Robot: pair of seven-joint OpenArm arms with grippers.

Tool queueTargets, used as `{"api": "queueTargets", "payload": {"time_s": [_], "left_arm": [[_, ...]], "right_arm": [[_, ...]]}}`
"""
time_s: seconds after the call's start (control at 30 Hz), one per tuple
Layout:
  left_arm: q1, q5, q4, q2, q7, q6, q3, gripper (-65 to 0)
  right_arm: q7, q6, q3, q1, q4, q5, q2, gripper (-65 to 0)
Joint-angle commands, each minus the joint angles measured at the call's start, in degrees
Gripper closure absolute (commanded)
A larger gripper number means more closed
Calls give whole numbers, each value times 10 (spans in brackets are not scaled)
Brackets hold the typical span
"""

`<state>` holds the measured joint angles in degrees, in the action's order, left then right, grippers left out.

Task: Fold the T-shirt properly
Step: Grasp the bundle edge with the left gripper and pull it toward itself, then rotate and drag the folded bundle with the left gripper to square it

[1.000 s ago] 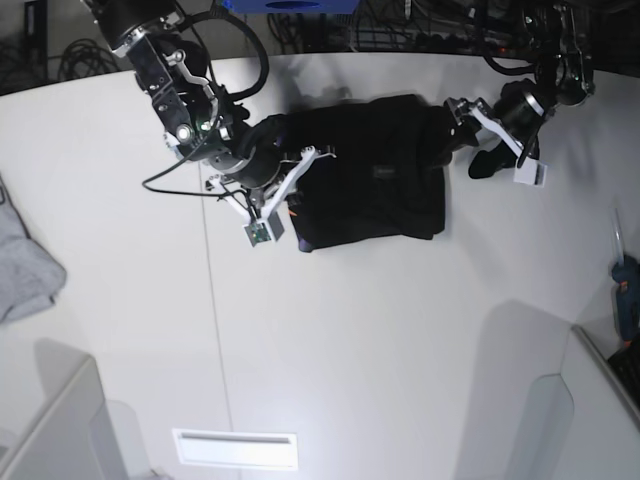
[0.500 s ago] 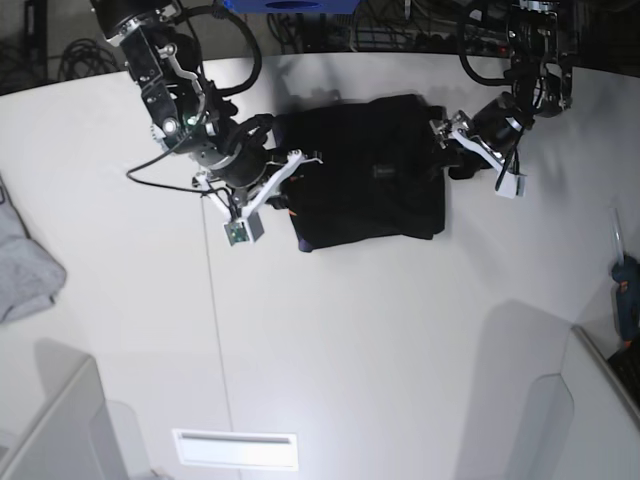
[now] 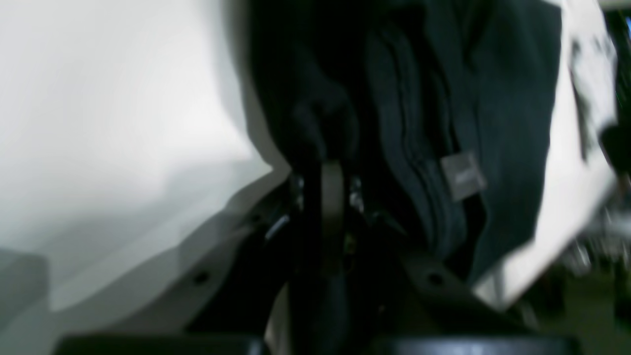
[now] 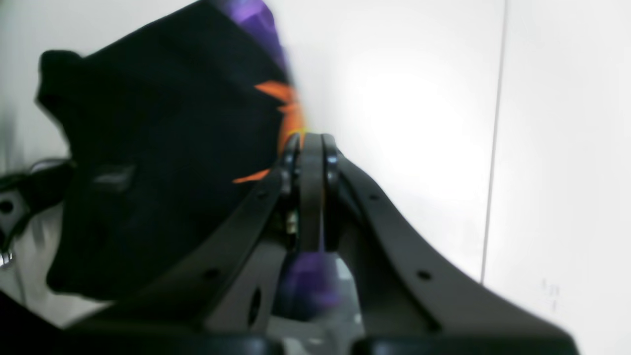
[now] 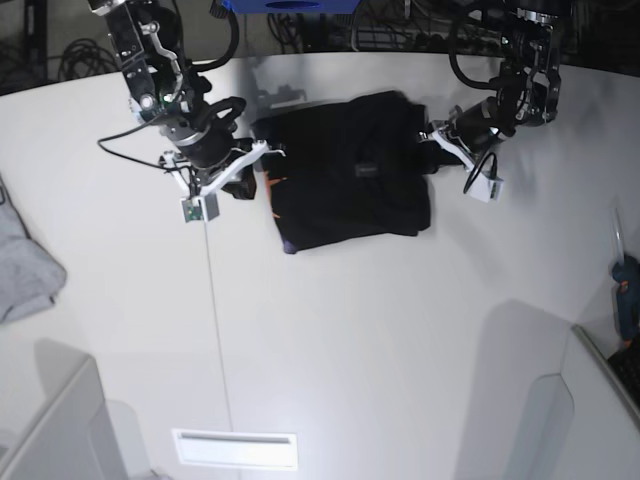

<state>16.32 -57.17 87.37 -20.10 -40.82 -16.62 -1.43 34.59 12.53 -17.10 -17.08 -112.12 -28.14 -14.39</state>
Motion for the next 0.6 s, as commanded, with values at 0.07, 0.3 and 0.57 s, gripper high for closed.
{"api": "queueTargets", "payload": {"time_s": [0.07, 0.3, 0.57], "left_arm": [[-18, -1, -14, -28, 2, -1, 28, 0], [-77, 0, -3, -96, -78, -2, 73, 0], [-237, 46, 29, -193, -148, -4, 238, 0]], "right_arm": [[-14, -43, 39, -18, -12, 1, 3, 0], [-14, -77, 109, -54, -12, 1, 5, 0], [-14, -77, 151, -65, -11, 1, 5, 0]]}}
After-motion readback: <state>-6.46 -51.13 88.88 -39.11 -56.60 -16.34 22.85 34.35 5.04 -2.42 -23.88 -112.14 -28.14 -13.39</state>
